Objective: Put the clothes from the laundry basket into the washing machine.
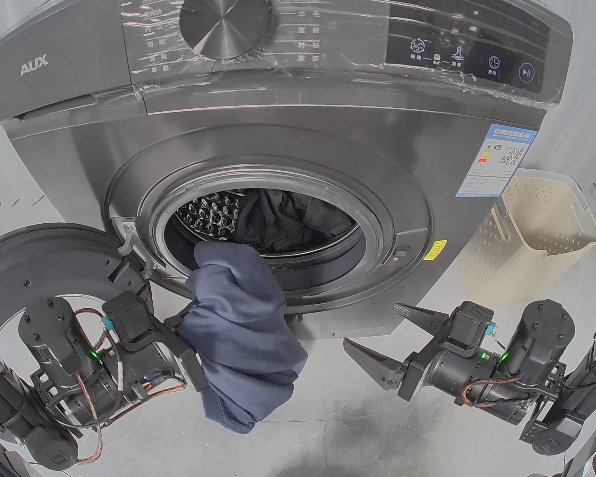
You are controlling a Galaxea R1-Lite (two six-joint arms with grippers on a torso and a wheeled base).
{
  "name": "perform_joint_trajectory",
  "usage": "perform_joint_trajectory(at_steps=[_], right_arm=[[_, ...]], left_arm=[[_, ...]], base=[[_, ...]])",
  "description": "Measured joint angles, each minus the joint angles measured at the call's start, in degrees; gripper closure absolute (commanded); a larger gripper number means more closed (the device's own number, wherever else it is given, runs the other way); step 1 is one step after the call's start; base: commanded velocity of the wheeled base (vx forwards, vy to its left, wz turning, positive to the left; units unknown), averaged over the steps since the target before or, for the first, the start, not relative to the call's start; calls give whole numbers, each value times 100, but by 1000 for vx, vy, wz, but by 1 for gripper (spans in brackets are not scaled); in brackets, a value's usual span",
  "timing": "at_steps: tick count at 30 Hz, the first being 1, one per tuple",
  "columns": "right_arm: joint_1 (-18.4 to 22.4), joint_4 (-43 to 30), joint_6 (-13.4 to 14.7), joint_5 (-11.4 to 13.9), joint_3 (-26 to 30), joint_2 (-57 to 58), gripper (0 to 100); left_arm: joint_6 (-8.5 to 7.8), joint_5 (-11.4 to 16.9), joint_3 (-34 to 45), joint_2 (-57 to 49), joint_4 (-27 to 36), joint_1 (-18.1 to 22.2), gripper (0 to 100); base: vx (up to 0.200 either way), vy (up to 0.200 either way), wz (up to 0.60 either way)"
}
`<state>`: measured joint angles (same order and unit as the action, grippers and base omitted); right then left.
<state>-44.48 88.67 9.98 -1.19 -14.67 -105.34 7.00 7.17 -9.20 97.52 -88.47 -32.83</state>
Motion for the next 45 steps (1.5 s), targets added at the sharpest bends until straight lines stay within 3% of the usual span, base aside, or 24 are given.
perform_joint_trajectory(at_steps=[8, 16, 29, 45], right_arm=[[-226, 0, -9, 2, 119, 44, 0], [-394, 0, 0, -2, 166, 95, 0], [-433, 0, -9, -4, 157, 179, 0], [-430, -2, -16, -2, 133, 193, 0]], left_arm=[[6, -44, 63, 148, -7, -289, 100], [-7, -176, -335, 738, -11, -317, 100], [79, -294, -2098, 1797, 66, -127, 100], [156, -584, -4708, 3249, 872, 393, 100]], base=[[0, 0, 0], [0, 0, 0], [0, 0, 0], [0, 0, 0]])
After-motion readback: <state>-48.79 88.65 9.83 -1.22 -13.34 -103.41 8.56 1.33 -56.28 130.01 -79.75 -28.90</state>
